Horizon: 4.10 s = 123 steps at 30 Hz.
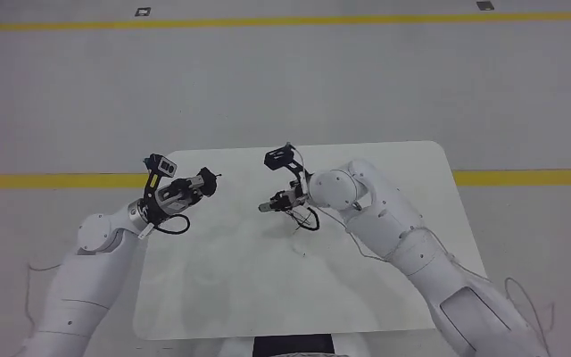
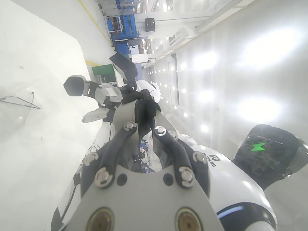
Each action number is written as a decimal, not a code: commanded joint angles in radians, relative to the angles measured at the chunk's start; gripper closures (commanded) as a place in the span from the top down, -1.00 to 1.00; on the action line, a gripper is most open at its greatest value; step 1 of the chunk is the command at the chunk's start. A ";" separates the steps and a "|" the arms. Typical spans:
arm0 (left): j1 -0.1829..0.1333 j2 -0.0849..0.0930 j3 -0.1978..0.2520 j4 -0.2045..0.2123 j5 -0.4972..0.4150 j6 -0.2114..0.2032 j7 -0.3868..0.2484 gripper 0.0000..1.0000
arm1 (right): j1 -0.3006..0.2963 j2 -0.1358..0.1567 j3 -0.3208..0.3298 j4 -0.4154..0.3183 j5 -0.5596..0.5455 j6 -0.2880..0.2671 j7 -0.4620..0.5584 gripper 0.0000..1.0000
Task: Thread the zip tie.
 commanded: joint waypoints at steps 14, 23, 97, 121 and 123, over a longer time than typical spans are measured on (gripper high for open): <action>0.000 0.000 0.000 0.000 0.000 0.000 0.000 -1.00 | 0.134 -0.060 -0.136 0.215 -0.055 -0.035 0.068 1.00; 0.000 0.000 0.000 0.000 0.000 0.000 0.000 -1.00 | 0.144 -0.061 -0.139 0.253 -0.055 -0.038 0.197 1.00; 0.000 0.000 0.000 0.000 0.000 0.000 0.000 -1.00 | 0.123 -0.161 -0.226 0.475 -0.242 -0.020 0.033 -0.74; 0.000 0.000 0.000 0.000 0.000 0.000 0.000 -1.00 | 0.144 -0.193 -0.206 0.514 -0.268 -0.044 0.080 -1.00; 0.000 0.000 0.000 0.000 0.000 0.000 0.000 -1.00 | 0.140 -0.185 -0.191 0.489 -0.271 -0.055 0.095 -1.00</action>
